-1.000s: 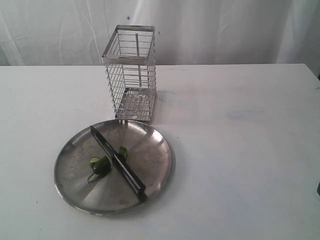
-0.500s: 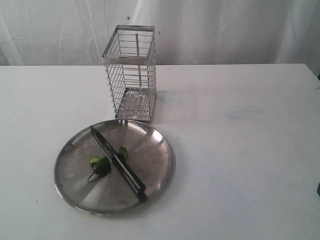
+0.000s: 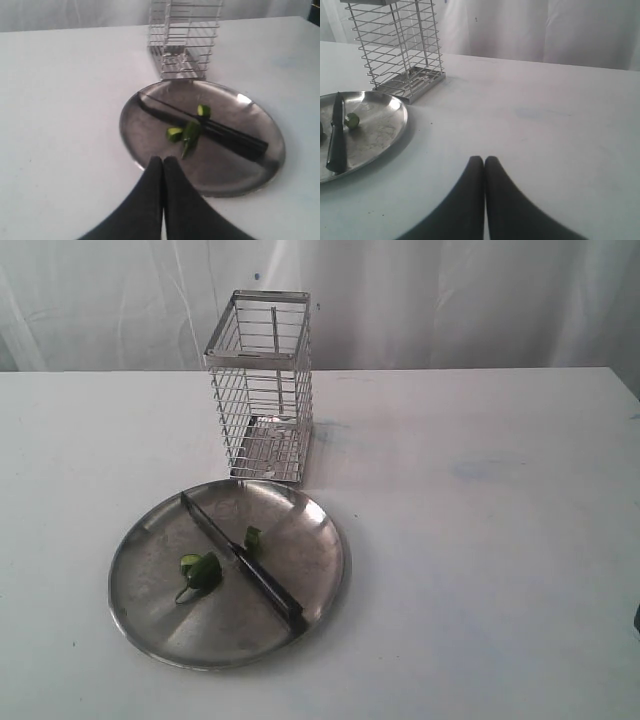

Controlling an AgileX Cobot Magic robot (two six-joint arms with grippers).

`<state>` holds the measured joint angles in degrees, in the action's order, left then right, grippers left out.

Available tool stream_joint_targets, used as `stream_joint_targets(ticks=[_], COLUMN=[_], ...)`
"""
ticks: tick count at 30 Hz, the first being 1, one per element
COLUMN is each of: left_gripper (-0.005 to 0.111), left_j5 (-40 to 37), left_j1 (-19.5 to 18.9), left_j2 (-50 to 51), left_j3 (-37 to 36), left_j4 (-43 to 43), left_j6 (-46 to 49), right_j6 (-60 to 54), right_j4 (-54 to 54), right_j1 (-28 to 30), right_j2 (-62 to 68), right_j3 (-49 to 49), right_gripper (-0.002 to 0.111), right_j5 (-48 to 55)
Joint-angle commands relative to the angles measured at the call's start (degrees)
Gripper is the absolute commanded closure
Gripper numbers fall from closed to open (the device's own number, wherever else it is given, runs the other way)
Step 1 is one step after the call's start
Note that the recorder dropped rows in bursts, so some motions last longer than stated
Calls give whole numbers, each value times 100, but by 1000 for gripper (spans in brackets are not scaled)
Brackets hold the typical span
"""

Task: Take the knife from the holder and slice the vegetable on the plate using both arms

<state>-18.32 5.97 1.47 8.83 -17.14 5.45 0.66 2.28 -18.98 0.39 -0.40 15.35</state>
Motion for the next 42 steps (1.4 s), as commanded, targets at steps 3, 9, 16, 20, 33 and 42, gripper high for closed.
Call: stream_joint_targets(ticks=[3,9,16,20,33,42], left_gripper=[107,107,107,107,107,107], left_j5=[375,481,497,508,508,508], left_j1=[4,4,4,-20,-20,-20], left_j2=[-147,-147,-147,-147,-147,-147], left_j3=[-674,-883,-883,-883,-883,-883], left_j4=[610,637,625,625,625,625], left_j6=[-866,-807,-807,-807,-807,-807], right_j6=[-66,-66,-66,-66,-66,-66], right_j4=[47,47,47,47,47,47], right_j1=[30,517,1156,1151,1151,1151], right_j2=[-39,-39,-39,-39,-39,-39], right_j3=[40,40,40,40,40,40], right_gripper=[108,108,108,108,108,108], right_j5=[-28,-17,-17,-27,-16,-26])
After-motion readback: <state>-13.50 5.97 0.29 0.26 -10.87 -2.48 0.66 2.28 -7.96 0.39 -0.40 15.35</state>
